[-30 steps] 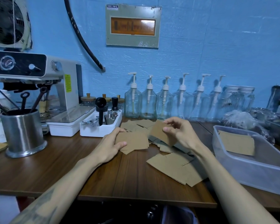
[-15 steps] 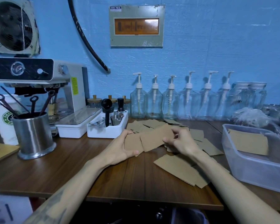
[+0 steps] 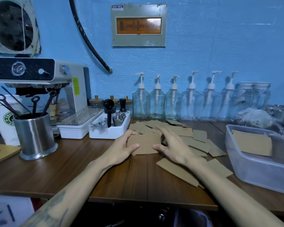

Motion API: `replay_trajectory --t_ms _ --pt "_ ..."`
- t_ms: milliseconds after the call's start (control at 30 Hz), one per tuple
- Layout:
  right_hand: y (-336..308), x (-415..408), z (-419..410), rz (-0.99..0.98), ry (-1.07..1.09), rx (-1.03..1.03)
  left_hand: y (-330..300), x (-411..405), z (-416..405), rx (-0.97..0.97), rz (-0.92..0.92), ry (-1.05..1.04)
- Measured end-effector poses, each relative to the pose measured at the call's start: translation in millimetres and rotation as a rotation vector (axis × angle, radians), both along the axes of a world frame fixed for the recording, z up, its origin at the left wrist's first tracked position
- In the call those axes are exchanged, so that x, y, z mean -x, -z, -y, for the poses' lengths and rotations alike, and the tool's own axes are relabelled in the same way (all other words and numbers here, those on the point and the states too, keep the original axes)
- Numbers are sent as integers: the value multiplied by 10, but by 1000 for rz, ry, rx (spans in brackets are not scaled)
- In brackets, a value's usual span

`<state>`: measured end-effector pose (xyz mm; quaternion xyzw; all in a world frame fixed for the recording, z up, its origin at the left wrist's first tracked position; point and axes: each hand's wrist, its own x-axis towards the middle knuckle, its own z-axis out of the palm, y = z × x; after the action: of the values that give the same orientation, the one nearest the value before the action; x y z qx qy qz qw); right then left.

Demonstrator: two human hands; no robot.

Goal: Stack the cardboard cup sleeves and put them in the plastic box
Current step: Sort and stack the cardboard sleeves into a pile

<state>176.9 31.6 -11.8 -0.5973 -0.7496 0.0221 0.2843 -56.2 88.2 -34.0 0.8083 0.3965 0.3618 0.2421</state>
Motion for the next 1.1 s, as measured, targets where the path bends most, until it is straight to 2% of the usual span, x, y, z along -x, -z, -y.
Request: replay_trajectory --t_ms 100,200,333,500,700,833,1000,1100 --pt "-57 4 24 -159 -108 -14 -33 -19 19 -27 59 13" --pt "-84 -3 14 -271 -92 -98 -34 -33 19 -28 100 18" --pt "-27 -44 -8 -198 -71 -32 -3 -43 -11 -7 -15 16" --pt "-11 -82 -12 -176 -72 4 -16 -34 13 -7 -1 17" --pt "-124 -236 173 -272 -27 108 -18 -8 36 -17 26 -8" --pt "-284 -281 489 -133 48 125 -30 1 61 -21 21 -23" --pt "-307 -229 810 212 115 396 -21 6 82 -4 -28 -16" --pt "-255 -212 819 279 152 393 -24 10 105 -11 -38 -18"
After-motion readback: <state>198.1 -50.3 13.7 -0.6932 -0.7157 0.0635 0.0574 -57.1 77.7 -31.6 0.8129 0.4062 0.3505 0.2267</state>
